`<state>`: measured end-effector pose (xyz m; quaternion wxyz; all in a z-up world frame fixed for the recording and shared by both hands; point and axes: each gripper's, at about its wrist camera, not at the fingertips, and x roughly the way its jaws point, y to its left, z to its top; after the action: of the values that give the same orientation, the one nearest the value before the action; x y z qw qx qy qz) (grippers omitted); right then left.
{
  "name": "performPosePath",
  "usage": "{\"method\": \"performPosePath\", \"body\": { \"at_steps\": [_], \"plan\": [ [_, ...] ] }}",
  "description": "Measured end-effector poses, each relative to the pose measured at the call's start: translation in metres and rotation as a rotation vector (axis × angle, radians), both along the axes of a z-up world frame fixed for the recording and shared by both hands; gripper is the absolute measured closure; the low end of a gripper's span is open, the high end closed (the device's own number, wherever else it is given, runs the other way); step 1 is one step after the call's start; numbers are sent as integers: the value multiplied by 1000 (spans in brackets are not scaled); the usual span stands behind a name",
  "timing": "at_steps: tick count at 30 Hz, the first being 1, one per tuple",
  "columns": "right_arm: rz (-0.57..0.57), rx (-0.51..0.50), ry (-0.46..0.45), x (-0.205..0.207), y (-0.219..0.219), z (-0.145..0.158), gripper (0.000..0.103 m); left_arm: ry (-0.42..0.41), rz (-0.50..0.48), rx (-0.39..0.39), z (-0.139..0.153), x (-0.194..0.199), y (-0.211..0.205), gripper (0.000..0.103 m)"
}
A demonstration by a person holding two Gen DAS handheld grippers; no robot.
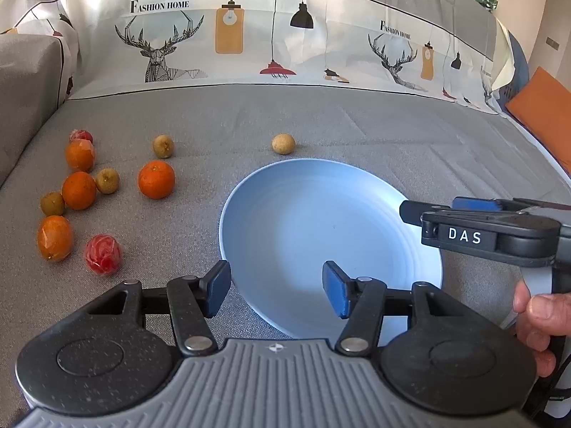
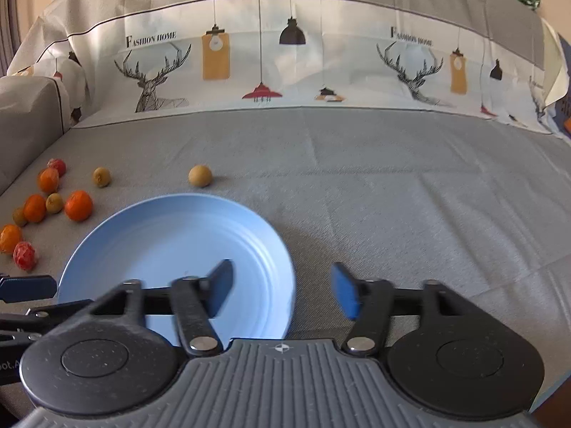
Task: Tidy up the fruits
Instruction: 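Move both tools from above the blue plate toward the fruit pile, then grasp the red wrapped fruit with the right tool while the left tool approaches an orange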
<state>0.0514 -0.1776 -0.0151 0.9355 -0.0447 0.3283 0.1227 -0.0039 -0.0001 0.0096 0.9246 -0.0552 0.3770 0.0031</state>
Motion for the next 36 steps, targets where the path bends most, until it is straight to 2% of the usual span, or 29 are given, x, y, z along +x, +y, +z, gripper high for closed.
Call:
{"method": "performPosePath", "body": {
  "at_steps": [4,10,17,19,21,25,30,33,34,36],
  "plan": [
    [13,-10,-11,-3,3,1,27,-6,-1,2,1,0,-1,40],
    [35,-35,-43,-6,7,2,27,-9,1,-18,2,-2,-1,39],
    [30,20,-75,-12,8,11,27,-60,-4,-17,14,-13,-1,39],
    [33,38,-80,-14,9,15,27,-79,-10,-38,22,-19,3,42],
    [35,64,-78,-17,9,19,27,-87,-16,-60,33,-24,9,52],
    [36,101,-66,-21,14,27,27,-91,-22,-21,61,-26,24,67],
    [84,149,-75,-32,27,39,35,-110,-25,90,88,-20,62,68],
    [134,173,-79,-38,39,46,46,-92,25,45,81,-17,95,68],
    [150,183,-77,-39,43,48,52,-80,49,35,74,-17,104,68],
    [187,208,-74,-41,51,51,60,-18,116,-20,60,-14,121,69]
  ]
}}
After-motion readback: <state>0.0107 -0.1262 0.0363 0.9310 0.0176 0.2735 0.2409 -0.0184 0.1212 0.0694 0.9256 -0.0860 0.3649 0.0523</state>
